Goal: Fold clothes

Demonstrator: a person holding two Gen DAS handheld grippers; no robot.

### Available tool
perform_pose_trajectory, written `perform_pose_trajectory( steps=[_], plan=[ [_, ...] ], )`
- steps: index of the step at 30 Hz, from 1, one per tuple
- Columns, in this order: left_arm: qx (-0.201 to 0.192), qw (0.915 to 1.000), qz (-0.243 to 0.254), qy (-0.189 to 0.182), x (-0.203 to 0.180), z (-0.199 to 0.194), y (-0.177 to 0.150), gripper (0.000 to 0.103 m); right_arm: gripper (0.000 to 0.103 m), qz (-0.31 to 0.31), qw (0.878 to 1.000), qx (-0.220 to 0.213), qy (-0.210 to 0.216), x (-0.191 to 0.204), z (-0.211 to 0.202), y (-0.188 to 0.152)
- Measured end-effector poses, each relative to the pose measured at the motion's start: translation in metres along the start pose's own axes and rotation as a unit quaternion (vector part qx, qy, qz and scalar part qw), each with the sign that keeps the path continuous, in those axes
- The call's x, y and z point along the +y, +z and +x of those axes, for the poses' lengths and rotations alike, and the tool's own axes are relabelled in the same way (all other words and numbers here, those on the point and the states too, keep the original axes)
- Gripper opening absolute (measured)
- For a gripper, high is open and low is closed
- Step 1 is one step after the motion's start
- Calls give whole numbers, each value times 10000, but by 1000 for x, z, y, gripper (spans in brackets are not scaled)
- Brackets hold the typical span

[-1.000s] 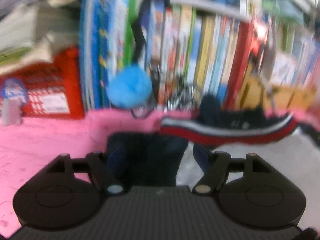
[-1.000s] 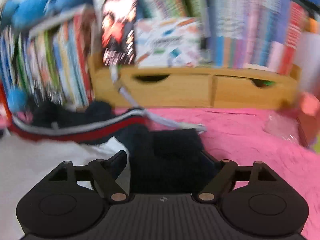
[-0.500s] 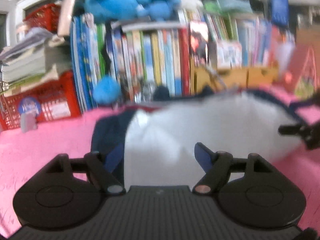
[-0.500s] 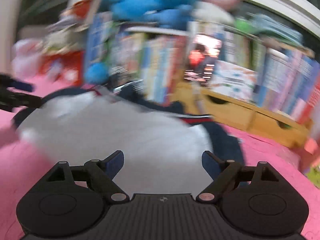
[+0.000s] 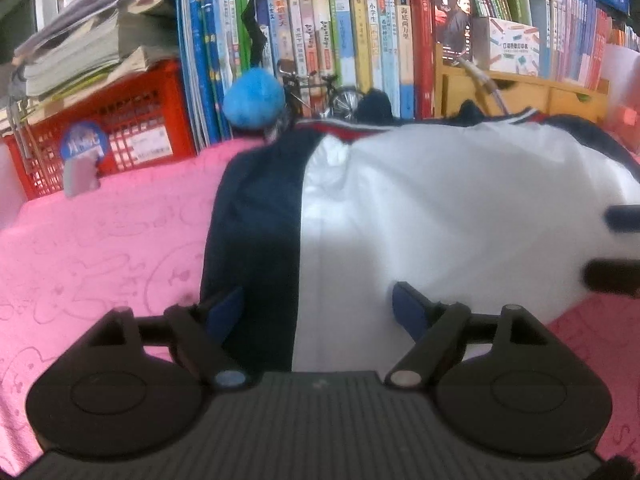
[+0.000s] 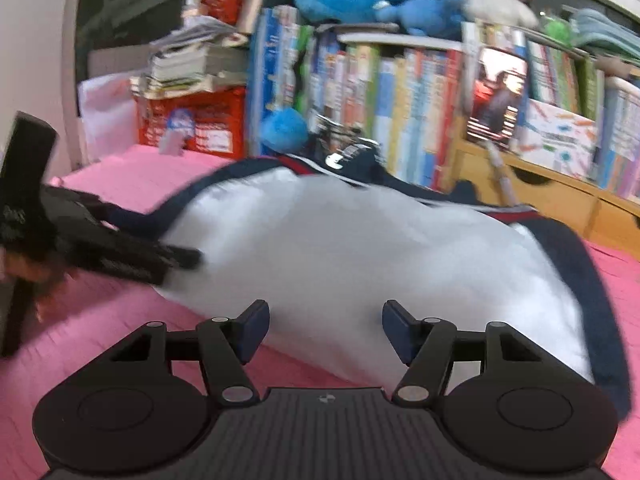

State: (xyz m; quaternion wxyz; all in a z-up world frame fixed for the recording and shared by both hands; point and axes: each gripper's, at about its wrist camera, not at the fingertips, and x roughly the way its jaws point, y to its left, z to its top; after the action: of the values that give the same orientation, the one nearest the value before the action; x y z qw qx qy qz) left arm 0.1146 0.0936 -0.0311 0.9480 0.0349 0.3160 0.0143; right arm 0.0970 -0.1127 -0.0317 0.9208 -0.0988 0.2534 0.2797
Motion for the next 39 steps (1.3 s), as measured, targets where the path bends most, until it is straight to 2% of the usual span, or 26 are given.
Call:
perform_pose_trajectory(
  steps=[2, 5, 7, 9, 11, 14, 16, 19, 20, 22, 23, 25, 26, 28, 31, 34, 39],
  plan=[
    [15, 10000, -40, -17, 1, 0, -1, 84, 65, 6, 10000, -5, 42, 9, 7, 6],
    [28, 10000, -52, -6, 0, 0, -1, 84, 64, 57, 9998, 116, -125, 4, 19, 6],
    [34, 10000, -66, -23, 1, 1, -1, 85, 65, 68, 9992, 243, -312, -9, 23, -1],
    [41, 10000, -79, -37, 1, 1, -1, 85, 71, 222, 9991, 302, -189, -27, 19, -8],
    [46, 9999, -90, -38, 2, 1, -1, 85, 70, 491, 9982, 310, -158, -44, 12, -9],
    [55, 9999, -117, -47, 3, 1, -1, 85, 63, 187, 9918, 429, -1185, -66, 7, -19],
    [57, 9999, -124, -51, 3, 1, -1, 85, 62, 599, 9865, 517, -1437, -102, 2, -27],
    [61, 9999, -130, -60, 3, 2, -1, 85, 60, 729, 9724, 555, -2147, -150, -13, -40],
    [64, 9999, -134, -57, 3, 2, -1, 85, 62, 873, 9697, 557, -2214, -166, -19, -44],
    [70, 9999, -143, -53, 3, 2, -1, 85, 72, 1158, 9637, 560, -2340, -196, -32, -53],
    [71, 9999, -142, -50, 3, 2, -1, 85, 73, 1267, 9644, 547, -2258, -204, -37, -58],
    [73, 9999, -141, -42, 3, 2, -1, 85, 72, 1104, 9593, 503, -2549, -201, -44, -59],
    [76, 9999, -146, -40, 3, 2, -1, 85, 66, 1014, 9566, 481, -2690, -200, -48, -60],
    [84, 9998, -162, -36, 3, 2, -1, 85, 65, 492, 9564, 415, -2850, -189, -54, -64],
    [92, 9998, -183, -20, 3, 3, -1, 85, 65, -245, 9659, 169, -2571, -164, -70, -67],
    [100, 9998, -167, 2, 3, 3, -1, 86, 66, -785, 9790, -96, -1881, -128, -74, -61],
    [112, 9998, -167, 26, 3, 3, 0, 86, 68, -1710, 9807, -315, -895, -52, -52, -44]
  ],
)
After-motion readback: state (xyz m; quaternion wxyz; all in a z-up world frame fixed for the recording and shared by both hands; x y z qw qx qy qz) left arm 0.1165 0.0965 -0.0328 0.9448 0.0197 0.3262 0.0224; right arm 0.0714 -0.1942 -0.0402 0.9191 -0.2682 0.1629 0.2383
